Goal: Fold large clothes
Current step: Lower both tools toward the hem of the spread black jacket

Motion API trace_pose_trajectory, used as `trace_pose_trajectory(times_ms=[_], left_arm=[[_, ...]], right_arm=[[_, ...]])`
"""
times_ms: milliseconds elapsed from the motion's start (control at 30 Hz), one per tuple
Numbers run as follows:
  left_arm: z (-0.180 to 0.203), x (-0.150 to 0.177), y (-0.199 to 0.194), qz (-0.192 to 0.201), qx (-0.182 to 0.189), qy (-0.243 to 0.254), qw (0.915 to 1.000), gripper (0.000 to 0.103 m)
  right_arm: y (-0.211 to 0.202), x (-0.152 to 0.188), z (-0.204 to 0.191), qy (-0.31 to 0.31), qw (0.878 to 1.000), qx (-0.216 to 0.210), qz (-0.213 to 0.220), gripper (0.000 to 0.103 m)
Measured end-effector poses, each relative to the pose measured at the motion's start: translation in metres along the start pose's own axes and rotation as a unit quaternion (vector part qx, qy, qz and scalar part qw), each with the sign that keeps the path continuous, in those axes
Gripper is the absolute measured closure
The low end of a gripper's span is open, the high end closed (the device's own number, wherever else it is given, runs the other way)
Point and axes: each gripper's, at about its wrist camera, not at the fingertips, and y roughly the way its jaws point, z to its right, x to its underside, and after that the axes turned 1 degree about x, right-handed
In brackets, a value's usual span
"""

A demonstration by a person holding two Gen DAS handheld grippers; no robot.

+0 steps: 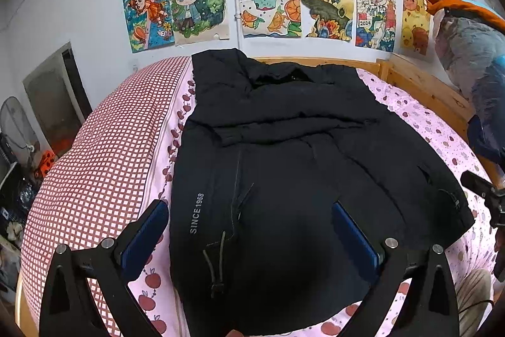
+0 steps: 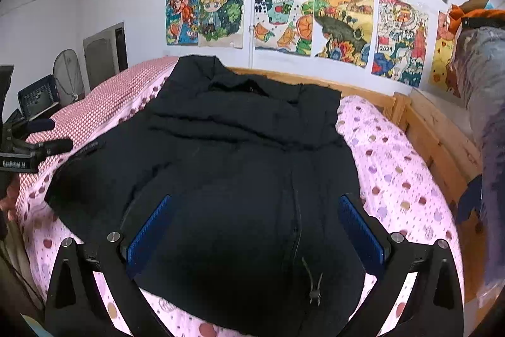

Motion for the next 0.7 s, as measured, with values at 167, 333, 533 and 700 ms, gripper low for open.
trace_pose_trajectory(times_ms=[167,333,533,700], left_arm=[[0.0,0.017,-0.003,0.002,0.009,0.025,0.9996,0.0],[-0.008,0.036,-0.011,0.018,0.046,0.046,0.9977,0.0],[-0.003,0.051,-0.008,0.008,0.07,0.074,0.9947,0.0],[0.007,0.066,-0.007,0.0,0.102,0.111,0.9886,0.0]], right_arm=[[0.005,0.018,-0.001,0.01,1.0,-0.005,-0.021,0.002],[0.009,0.033,-0.004,0.0,0.999,-0.01,-0.031,0.002],[0.017,0.044,-0.012,0.002,0.999,-0.004,-0.054,0.002],[0.02,0.053,-0.024,-0.023,0.996,0.031,-0.075,0.002]])
